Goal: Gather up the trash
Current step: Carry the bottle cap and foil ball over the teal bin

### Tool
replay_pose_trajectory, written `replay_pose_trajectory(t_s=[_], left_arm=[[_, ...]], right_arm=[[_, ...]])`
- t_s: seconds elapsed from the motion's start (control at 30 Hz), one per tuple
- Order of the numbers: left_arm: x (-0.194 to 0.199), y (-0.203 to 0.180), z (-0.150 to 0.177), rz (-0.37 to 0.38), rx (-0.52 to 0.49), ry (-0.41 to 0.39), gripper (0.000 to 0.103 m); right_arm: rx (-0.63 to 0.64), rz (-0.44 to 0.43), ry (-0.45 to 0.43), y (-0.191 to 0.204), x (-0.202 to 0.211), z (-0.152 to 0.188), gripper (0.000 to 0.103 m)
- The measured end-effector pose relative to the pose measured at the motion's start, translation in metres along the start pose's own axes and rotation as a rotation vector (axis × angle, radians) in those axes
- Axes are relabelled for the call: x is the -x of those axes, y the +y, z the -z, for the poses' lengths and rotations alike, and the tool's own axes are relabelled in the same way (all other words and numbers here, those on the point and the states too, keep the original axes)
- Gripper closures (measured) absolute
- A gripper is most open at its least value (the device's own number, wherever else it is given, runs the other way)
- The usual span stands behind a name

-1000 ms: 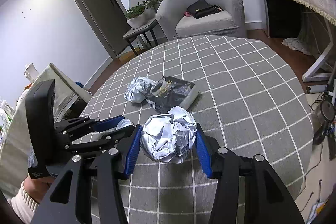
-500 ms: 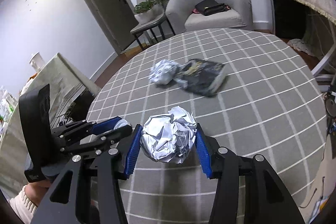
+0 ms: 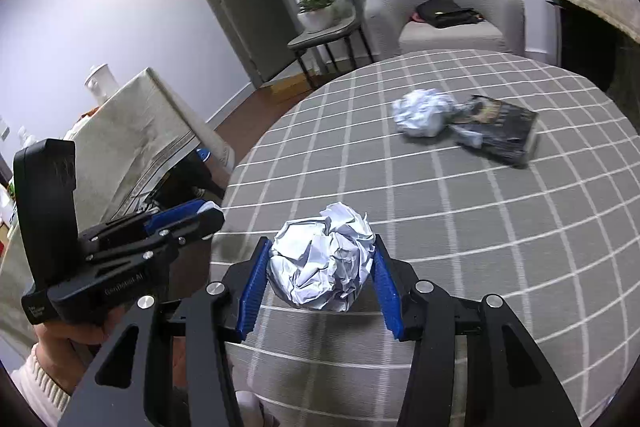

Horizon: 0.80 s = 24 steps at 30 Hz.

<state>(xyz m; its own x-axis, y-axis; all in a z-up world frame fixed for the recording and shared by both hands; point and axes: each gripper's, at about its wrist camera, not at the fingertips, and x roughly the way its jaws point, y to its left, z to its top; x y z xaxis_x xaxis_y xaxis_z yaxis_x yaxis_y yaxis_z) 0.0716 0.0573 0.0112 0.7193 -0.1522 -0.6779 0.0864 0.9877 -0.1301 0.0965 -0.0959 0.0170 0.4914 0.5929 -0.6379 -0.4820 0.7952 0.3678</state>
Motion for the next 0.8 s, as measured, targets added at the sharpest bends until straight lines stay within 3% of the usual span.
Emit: replay_pose_trajectory(t_s=[0.53, 0.8], left_arm=[[-0.006, 0.107, 0.029, -0.131, 0.104, 0.082, 0.071], [-0.009, 0.16, 0.054, -0.149, 0.192, 0.145, 0.071]], right_arm=[[0.081, -0.091, 0.034, 0.068, -0.053, -0.011, 0.053], [0.114, -0.122, 0.059, 0.103, -0.084, -0.011, 0.053]])
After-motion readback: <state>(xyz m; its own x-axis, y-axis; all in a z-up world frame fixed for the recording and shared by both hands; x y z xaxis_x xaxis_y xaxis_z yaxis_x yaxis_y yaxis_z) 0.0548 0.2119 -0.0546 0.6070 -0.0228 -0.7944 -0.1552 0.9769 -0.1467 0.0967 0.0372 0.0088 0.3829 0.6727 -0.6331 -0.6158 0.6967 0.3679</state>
